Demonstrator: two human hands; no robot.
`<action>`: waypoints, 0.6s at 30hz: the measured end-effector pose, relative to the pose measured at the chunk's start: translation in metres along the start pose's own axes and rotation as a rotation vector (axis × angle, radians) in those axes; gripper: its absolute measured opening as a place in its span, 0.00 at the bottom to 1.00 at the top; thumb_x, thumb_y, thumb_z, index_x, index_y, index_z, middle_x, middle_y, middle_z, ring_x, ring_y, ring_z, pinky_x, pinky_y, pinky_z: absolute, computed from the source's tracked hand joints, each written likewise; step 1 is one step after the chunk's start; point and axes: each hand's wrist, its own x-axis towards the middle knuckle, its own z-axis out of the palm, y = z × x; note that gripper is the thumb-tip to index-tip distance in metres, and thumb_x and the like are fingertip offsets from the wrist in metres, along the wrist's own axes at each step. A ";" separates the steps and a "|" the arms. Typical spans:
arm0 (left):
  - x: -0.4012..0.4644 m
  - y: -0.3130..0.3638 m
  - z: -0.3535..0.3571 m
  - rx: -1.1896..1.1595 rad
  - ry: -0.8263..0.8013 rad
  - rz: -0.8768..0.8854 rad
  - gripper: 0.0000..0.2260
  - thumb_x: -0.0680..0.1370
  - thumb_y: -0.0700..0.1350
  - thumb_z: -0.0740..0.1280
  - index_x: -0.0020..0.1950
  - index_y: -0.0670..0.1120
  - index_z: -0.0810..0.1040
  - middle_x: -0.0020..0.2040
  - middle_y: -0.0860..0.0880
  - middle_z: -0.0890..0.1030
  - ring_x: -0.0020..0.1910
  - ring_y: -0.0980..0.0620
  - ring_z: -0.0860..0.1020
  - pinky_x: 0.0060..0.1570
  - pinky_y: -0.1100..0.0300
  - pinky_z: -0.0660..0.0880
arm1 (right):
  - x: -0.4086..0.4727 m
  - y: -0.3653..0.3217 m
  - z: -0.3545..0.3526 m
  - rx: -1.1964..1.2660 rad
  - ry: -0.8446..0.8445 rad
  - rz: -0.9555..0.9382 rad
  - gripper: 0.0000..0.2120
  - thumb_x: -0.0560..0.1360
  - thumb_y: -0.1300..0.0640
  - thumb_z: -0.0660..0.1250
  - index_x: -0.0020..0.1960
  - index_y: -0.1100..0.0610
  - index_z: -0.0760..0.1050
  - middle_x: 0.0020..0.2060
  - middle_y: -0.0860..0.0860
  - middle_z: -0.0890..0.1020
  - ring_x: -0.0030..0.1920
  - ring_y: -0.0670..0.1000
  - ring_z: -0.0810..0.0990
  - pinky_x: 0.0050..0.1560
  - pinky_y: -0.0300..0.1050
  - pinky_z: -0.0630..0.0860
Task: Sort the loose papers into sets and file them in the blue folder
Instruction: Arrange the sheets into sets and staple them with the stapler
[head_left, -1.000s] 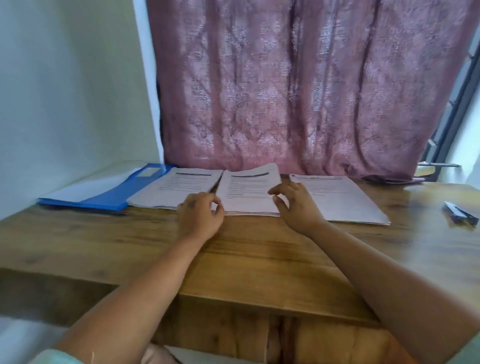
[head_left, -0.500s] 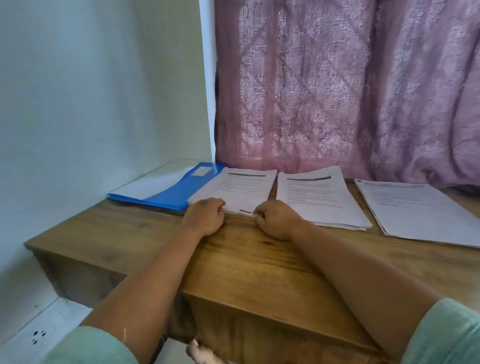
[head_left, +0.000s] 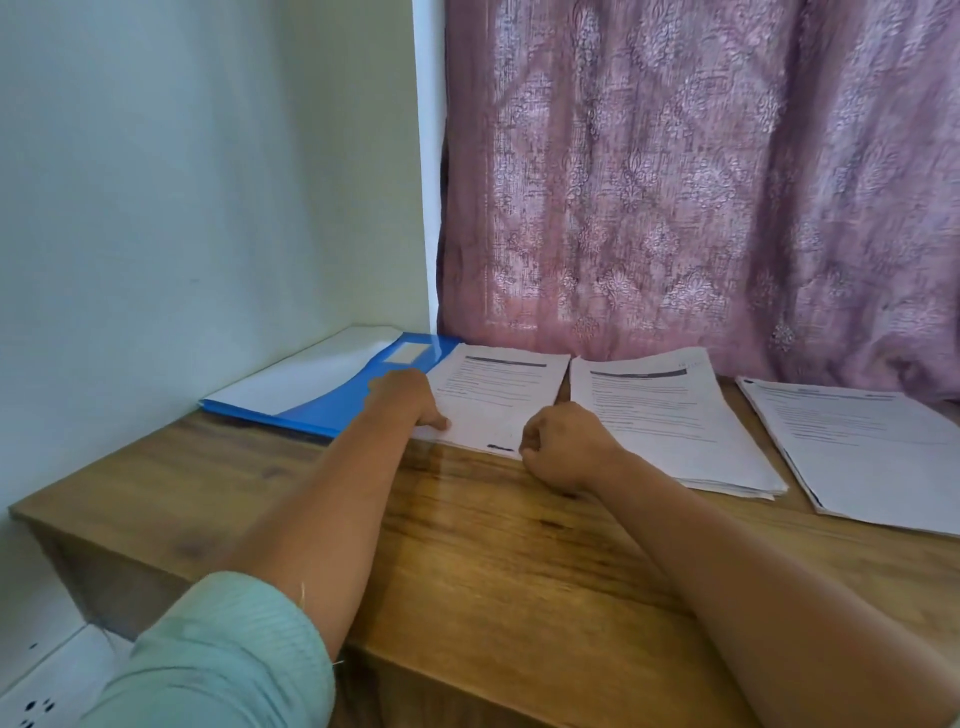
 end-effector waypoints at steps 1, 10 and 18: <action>0.002 0.002 -0.004 0.008 -0.048 -0.033 0.43 0.66 0.65 0.75 0.72 0.45 0.65 0.69 0.44 0.72 0.68 0.43 0.69 0.65 0.50 0.67 | 0.000 -0.001 -0.001 0.005 0.003 0.006 0.09 0.75 0.54 0.65 0.52 0.53 0.82 0.50 0.50 0.82 0.47 0.50 0.78 0.49 0.40 0.75; 0.006 0.014 -0.005 0.039 -0.137 -0.055 0.24 0.83 0.50 0.59 0.76 0.42 0.62 0.74 0.43 0.66 0.71 0.43 0.67 0.68 0.52 0.65 | -0.002 -0.008 -0.005 -0.036 -0.010 -0.006 0.11 0.75 0.56 0.64 0.54 0.55 0.82 0.51 0.52 0.82 0.48 0.52 0.79 0.50 0.44 0.79; 0.010 0.024 0.010 0.055 -0.047 -0.190 0.29 0.80 0.56 0.62 0.76 0.44 0.60 0.71 0.42 0.68 0.68 0.43 0.67 0.64 0.51 0.68 | -0.004 -0.009 -0.008 -0.048 -0.025 0.001 0.10 0.75 0.59 0.63 0.51 0.55 0.82 0.49 0.52 0.82 0.47 0.52 0.79 0.49 0.47 0.80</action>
